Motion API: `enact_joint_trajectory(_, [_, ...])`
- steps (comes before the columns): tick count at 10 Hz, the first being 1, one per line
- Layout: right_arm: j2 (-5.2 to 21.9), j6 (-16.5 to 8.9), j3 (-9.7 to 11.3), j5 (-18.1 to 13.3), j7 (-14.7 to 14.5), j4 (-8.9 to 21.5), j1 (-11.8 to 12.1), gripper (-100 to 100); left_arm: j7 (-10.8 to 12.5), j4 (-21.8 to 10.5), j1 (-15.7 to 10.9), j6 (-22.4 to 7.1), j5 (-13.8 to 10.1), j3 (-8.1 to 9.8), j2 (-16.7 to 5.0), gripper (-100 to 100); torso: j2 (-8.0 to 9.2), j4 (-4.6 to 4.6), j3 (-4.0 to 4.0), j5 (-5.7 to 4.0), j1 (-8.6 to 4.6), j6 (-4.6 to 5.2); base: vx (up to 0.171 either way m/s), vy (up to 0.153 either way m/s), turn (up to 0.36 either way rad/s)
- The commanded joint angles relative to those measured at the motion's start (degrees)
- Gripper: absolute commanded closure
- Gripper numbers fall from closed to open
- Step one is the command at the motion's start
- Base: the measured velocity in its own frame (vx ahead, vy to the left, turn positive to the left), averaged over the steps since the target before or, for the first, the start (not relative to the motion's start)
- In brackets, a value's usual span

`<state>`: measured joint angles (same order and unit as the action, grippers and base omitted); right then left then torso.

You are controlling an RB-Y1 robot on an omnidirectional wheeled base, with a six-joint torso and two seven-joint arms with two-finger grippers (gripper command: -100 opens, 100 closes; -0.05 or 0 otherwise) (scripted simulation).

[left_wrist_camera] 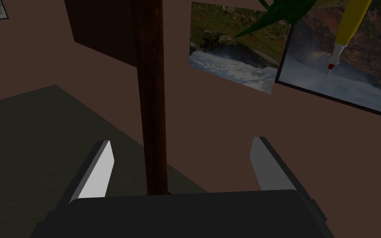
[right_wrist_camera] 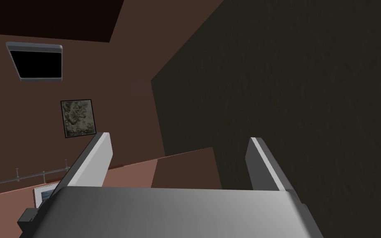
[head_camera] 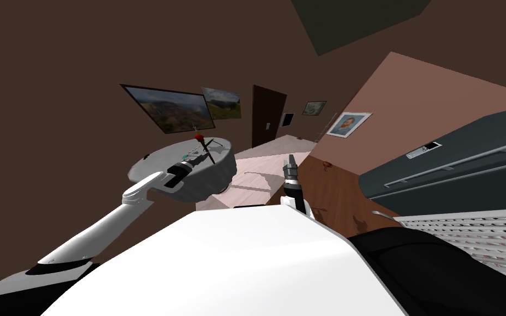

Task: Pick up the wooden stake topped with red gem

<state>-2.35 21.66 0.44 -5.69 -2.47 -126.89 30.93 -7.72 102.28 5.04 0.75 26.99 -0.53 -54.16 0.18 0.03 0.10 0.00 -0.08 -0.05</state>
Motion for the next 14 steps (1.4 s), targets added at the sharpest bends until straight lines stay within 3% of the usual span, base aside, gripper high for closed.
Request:
enact_joint_trajectory(1, [0.0, 0.0, 0.0, 0.0, 0.0, 0.0, 0.0, 0, -0.04, -2.86, -2.86, 1.72, 0.15, -1.13, 0.46, -100, 0.0, 0.0, 0.0, 0.0, 0.0, 0.0, -0.071, -0.035, 0.05])
enact_joint_trajectory(2, [0.0, 0.0, 0.0, 0.0, 0.0, 0.0, -0.01, 0, -0.04, -4.74, -4.74, 1.72, 0.15, -1.13, 0.46, -100, 0.06, 0.03, 0.05, -0.02, -0.03, 0.02, -0.03, -0.015, -0.012])
enact_joint_trajectory(4, [0.0, 0.0, 0.0, 0.0, 0.0, 0.0, 0.0, 0, -0.04, -7.2, -5.35, 1.72, 0.15, -1.13, 0.46, -100, -0.11, -0.01, -0.05, 0.0, 0.08, 0.0, 0.003, 0.002, 0.002])
enact_joint_trajectory(5, [0.0, 0.0, 0.0, 0.0, 0.0, 0.0, 0.0, 0, -0.29, -9.43, -7.91, 4.7, 0.69, -3.54, 1.86, -100, -0.15, -0.02, -0.08, 0.01, 0.11, 0.0, -0.04, -0.021, 0.097])
enact_joint_trajectory(7, [0.0, 0.0, 0.0, 0.0, 0.0, 0.0, 0.0, 0, -0.29, -13.63, -11.91, 4.93, 0.69, -3.54, 1.86, -100, 0.02, 0.02, 0.02, -0.02, -0.04, 0.02, -0.051, -0.027, 0.024])
enact_joint_trajectory(8, [0.0, 0.0, 0.0, 0.0, 0.0, 0.0, 0.0, 0, -0.29, -15.14, -11.93, 4.93, 0.69, -3.54, 1.86, -100, -0.02, 0.02, 0.01, -0.03, 0.0, 0.02, -0.013, -0.001, -0.012])
enact_joint_trajectory(9, [0.0, 0.0, 0.0, 0.0, 0.0, 0.0, 0.0, 0, -0.54, -17.25, -14.46, 8.07, 1.22, -5.94, 3.26, -100, -0.08, 0.0, -0.03, 0.0, 0.07, 0.0, -0.05, -0.011, 0.102])
enact_joint_trajectory(11, [0.0, 0.0, 0.0, 0.0, 0.0, 0.0, -0.01, 0, -0.54, -20.43, -17.54, 8.14, 1.22, -5.94, 3.26, -100, 0.07, 0.03, 0.05, -0.02, 0.0, 0.01, -0.055, -0.022, 0.023])
enact_joint_trajectory(13, [0.0, 0.0, 0.0, 0.0, 0.0, 0.0, 0.0, 0, -0.54, -23.08, -18.52, 8.14, 1.22, -5.94, 3.26, -100, -0.09, 0.0, -0.03, -0.02, 0.04, 0.0, 0.001, -0.005, -0.005])
enact_joint_trajectory(14, [0.0, 0.0, 0.0, 0.0, 0.0, 0.0, 0.0, 0, -0.78, -25.18, -21.21, 10.89, 1.75, -8.35, 4.66, -100, -0.15, -0.02, -0.07, 0.0, 0.07, 0.0, -0.048, -0.021, 0.085])
